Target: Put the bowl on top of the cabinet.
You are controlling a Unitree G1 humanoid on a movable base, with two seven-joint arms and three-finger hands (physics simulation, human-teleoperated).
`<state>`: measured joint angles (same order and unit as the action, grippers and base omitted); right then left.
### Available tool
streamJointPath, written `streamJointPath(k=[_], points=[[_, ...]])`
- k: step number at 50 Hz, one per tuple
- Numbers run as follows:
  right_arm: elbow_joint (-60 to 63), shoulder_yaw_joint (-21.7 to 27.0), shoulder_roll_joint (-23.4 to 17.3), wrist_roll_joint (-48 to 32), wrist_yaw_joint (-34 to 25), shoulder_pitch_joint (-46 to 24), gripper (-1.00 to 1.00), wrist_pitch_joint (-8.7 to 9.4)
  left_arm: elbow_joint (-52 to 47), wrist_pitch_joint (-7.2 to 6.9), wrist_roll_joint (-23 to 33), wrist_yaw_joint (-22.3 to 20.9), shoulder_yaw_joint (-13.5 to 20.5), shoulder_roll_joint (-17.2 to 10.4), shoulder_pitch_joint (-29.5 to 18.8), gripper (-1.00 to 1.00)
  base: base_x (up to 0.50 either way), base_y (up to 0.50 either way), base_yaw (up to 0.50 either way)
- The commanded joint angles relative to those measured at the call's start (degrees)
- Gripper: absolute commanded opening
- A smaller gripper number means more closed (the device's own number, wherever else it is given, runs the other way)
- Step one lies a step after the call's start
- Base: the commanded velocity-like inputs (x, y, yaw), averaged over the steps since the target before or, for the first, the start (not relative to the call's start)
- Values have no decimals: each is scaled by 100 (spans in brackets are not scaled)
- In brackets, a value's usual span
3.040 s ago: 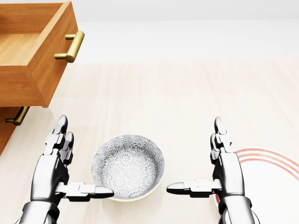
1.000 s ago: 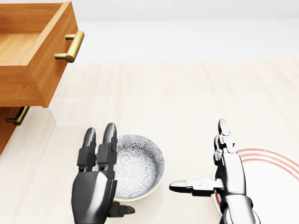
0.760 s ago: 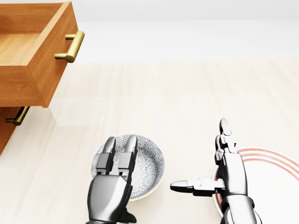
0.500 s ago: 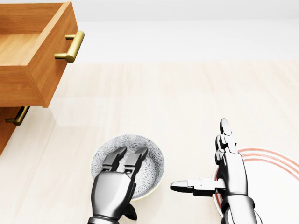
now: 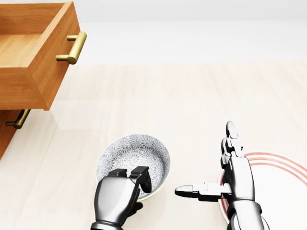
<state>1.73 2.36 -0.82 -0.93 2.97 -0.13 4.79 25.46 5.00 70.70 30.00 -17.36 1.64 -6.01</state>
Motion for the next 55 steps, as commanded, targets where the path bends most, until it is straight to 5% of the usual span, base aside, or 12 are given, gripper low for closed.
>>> streamJointPath(k=[1,17,22,39,55], points=[[-19,-6,0,15,-19,-19,100,-13,-411,0,-290,0,127,-48,330,-93,0,0,0],[-40,-62,20,-6,-40,-13,100,-44,-2741,0,-1409,0,234,-80,902,-92,0,0,0],[29,-52,14,0,-48,7,100,-5,-3636,0,-1919,-660,264,6,855,-92,0,0,0],[27,-78,27,-7,-51,13,100,-21,-4451,0,-2189,-1223,263,16,814,-92,0,0,0],[112,-77,28,-5,-62,52,100,2,-5753,0,-2526,-2284,549,132,235,-93,0,0,0]])
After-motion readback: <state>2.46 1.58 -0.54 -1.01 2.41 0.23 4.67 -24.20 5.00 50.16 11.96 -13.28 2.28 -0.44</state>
